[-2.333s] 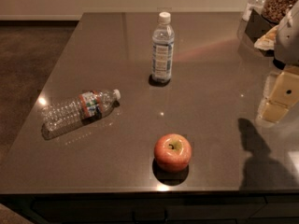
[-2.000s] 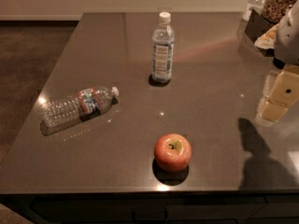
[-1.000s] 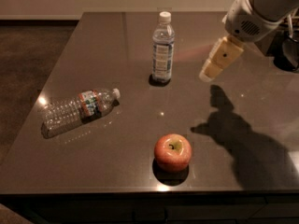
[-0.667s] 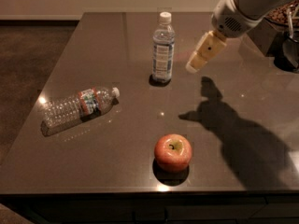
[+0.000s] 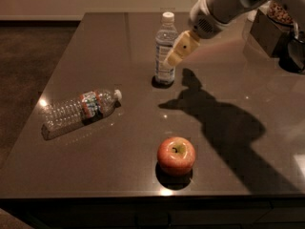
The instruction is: Move blue plastic bottle near apple
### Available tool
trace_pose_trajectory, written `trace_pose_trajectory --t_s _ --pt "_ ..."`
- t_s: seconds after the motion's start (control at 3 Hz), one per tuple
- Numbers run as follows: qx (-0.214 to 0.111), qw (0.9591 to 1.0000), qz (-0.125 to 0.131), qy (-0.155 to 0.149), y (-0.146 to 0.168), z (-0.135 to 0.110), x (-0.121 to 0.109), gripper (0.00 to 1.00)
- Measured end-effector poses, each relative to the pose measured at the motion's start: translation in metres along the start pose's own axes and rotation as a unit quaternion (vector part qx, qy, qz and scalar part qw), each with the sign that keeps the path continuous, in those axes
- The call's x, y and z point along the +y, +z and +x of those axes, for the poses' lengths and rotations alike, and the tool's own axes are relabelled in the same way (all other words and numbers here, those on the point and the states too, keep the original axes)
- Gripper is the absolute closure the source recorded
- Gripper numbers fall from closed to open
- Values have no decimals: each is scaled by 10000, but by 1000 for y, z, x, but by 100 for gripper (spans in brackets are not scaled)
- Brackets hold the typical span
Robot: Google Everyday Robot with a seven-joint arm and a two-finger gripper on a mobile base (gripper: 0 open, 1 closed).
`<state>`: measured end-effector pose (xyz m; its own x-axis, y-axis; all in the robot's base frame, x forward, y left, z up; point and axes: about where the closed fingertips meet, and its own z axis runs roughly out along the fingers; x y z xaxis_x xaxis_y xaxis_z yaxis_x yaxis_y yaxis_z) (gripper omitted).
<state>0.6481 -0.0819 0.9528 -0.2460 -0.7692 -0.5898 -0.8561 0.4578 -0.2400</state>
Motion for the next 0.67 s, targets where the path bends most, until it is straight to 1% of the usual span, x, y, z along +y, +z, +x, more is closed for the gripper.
trace_pose_trajectory --t_s 0.33,0.67 --pt "-222 9994 -264 12 21 -22 3 2" --pt "-337 9985 -429 -16 28 -34 7 26"
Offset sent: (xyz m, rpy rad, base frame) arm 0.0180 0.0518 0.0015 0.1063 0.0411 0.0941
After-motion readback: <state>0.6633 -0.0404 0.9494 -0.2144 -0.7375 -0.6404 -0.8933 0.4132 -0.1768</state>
